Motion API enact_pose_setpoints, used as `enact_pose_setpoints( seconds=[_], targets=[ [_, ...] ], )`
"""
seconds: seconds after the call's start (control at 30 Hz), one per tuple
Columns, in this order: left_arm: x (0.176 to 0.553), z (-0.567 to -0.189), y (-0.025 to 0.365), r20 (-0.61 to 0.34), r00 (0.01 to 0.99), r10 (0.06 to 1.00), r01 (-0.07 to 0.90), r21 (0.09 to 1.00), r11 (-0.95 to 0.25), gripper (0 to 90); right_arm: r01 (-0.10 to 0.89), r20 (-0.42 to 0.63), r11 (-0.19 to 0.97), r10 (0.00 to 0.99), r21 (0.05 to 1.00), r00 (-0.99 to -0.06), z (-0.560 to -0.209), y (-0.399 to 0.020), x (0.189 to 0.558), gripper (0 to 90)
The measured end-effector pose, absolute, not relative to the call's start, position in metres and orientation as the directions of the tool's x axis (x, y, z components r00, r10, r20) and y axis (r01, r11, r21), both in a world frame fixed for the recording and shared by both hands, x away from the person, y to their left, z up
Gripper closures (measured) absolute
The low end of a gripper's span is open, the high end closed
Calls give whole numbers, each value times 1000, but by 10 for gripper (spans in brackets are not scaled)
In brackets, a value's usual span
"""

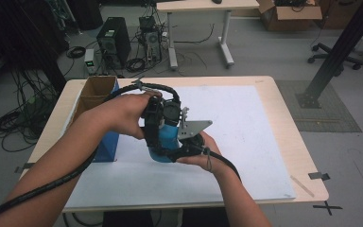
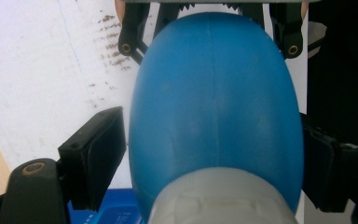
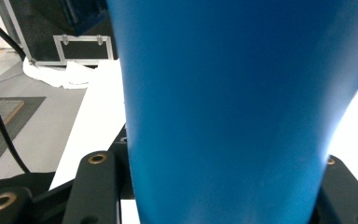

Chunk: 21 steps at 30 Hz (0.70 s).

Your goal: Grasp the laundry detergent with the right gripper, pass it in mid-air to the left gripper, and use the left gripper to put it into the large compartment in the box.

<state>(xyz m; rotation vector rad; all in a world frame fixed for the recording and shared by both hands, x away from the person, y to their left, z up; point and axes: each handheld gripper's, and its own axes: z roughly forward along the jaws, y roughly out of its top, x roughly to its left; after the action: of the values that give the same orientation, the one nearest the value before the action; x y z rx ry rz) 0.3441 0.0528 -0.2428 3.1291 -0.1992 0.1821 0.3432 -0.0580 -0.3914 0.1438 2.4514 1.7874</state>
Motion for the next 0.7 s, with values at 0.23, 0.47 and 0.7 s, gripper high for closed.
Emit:
enact_pose_setpoints(
  seconds=[0.23, 0.47, 0.7],
  targets=[
    [344, -242, 53, 127, 983, -131, -130, -12, -991, 236, 11, -32, 303, 137, 953, -990, -390, -58, 344, 453],
    [343, -242, 52, 129, 982, -139, -138, -16, -990, 256, 17, -27, 303, 141, 953, -990, -390, -58, 344, 454],
    [342, -241, 51, 131, 981, -143, -142, -19, -990, 304, 21, -23, 302, 143, 953, -989, -390, -58, 343, 453]
  ],
)
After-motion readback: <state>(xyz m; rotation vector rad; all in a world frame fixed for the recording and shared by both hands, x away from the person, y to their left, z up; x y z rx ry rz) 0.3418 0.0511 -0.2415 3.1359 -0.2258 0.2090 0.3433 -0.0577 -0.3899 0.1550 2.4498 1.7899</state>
